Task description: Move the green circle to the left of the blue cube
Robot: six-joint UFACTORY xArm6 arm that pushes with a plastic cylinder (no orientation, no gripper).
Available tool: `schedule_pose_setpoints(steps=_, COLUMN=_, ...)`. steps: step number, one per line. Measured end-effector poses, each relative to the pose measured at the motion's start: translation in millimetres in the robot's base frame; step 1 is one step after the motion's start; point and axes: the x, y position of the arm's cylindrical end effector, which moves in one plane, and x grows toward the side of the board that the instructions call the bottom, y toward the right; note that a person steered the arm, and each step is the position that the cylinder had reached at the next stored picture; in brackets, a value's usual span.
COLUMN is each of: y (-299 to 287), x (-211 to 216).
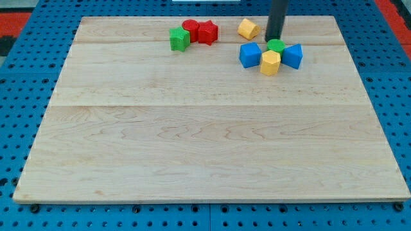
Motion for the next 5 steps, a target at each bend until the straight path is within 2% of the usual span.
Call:
schedule_pose_setpoints(steps=1, y=52, x=1)
schedule_pose_setpoints(steps=2, y=41, x=39)
schedule_pose_setpoints(steps=4, y=-74, x=40)
schedule_pose_setpoints(steps=5, y=-30, x=17)
